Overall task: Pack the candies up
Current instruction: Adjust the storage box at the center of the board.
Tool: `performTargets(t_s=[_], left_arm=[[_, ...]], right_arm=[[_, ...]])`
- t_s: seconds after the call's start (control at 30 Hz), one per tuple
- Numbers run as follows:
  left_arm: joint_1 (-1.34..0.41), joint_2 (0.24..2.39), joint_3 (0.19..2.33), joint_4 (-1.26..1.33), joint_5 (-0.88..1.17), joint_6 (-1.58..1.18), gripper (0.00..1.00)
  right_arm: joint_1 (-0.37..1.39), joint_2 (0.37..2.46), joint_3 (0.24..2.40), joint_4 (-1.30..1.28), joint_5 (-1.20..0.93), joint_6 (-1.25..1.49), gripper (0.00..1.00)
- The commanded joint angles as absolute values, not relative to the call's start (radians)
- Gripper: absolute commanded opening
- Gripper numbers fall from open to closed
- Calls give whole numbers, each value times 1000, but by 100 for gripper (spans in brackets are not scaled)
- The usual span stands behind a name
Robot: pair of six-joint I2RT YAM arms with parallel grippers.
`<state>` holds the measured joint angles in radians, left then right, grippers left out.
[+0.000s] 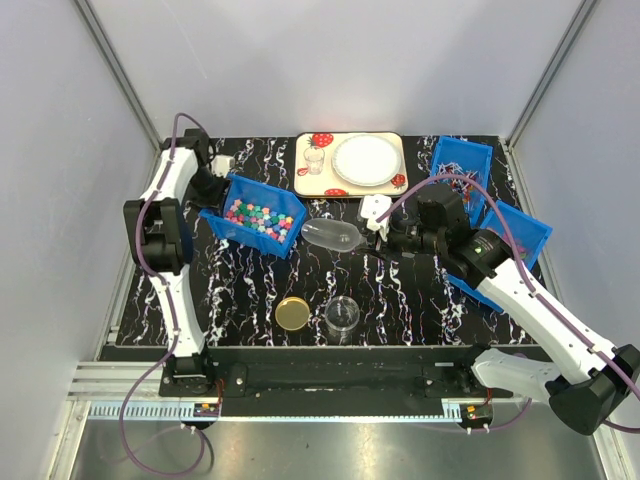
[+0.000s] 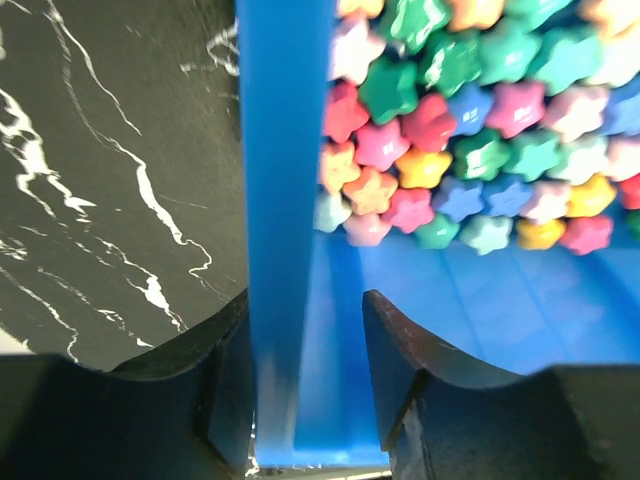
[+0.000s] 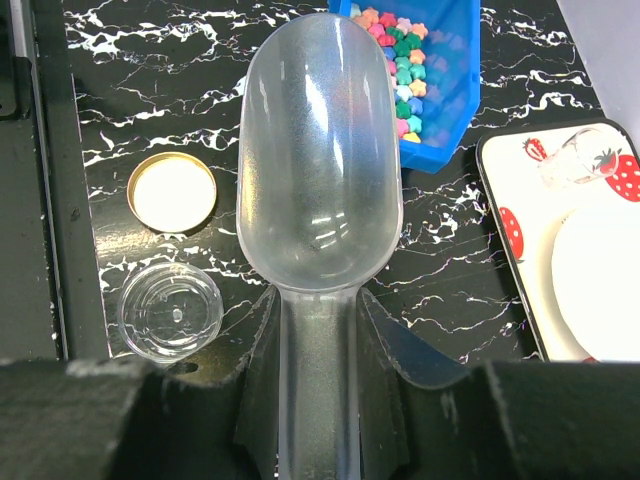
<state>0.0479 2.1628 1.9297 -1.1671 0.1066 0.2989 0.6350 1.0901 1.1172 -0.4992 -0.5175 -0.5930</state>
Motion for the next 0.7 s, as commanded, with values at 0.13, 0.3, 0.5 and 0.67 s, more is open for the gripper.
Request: performTargets(t_s=[0.13,0.3,0.5,0.67], left_arm=[[97,2213,2019,-1226,167,351,41],[100,2227,2017,-1227,179,357,34],[100,2255,2016,-1226,178,360,30],[98,2272,2008,-1227,157,362,20]], right_arm=[[641,1077,1132,-476,-543,-586,0],[641,1086,1137,-479,-546,-583,0],[643,1095,1146,-486,-551,-583,0],[643,1100,1154,-492,-555,-583,0]])
